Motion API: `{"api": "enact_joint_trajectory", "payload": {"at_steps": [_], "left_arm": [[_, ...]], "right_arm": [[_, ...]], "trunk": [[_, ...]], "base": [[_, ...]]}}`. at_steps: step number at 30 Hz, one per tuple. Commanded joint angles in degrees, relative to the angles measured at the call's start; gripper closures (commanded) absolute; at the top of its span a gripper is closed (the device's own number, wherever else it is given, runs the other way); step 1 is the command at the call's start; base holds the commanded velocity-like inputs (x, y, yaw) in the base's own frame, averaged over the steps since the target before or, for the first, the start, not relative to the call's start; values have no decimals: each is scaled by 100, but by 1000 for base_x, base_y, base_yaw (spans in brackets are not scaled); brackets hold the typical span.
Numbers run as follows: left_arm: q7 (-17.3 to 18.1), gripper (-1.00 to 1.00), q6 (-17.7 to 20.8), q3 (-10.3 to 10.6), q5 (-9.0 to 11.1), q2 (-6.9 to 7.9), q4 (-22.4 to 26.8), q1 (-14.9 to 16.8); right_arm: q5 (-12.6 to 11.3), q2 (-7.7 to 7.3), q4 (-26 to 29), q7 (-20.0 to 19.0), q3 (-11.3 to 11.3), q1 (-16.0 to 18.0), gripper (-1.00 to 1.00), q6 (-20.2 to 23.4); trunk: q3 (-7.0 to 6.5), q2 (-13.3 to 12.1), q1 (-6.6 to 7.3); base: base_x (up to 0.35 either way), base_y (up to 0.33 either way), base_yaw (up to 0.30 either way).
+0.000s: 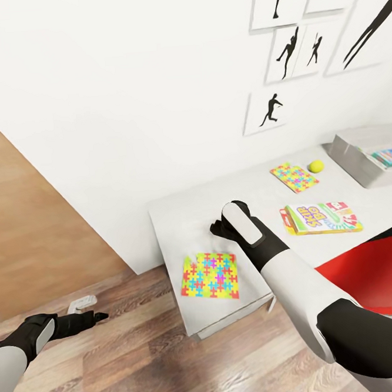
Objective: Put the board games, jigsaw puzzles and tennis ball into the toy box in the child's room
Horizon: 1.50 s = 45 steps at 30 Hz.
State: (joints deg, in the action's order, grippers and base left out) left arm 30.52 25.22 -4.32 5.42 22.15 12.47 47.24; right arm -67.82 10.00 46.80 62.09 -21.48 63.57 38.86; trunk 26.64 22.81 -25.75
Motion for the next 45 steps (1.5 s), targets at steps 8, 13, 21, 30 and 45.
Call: {"api": "enact_joint_trajectory", "payload": {"at_steps": [8,13,21,30,45], "left_arm": [[7,-100,52,-32,38,0,1,0],[7,-100,46,-30,36,0,1,-3],[3,-100,45,-26,31,-2,1,-2],[7,-100,44,-29,30,-15,5,-4],[7,-100,44,-28,30,-25,1,-4]], "right_arm": [[-30,0,-4,33,-7,6,-100,34],[-30,0,-5,31,-11,6,-100,34],[-30,0,-20,31,-31,3,-100,34],[-30,0,-26,31,-20,-2,-100,31],[-37,0,-31,18,-15,-11,-100,34]], "trunk": [[85,10,-4],[129,10,-4],[148,10,-4],[181,10,-4],[318,10,-4]], "base": [[23,17,0],[3,2,0],[0,0,0],[0,0,0],[0,0,0]]}}
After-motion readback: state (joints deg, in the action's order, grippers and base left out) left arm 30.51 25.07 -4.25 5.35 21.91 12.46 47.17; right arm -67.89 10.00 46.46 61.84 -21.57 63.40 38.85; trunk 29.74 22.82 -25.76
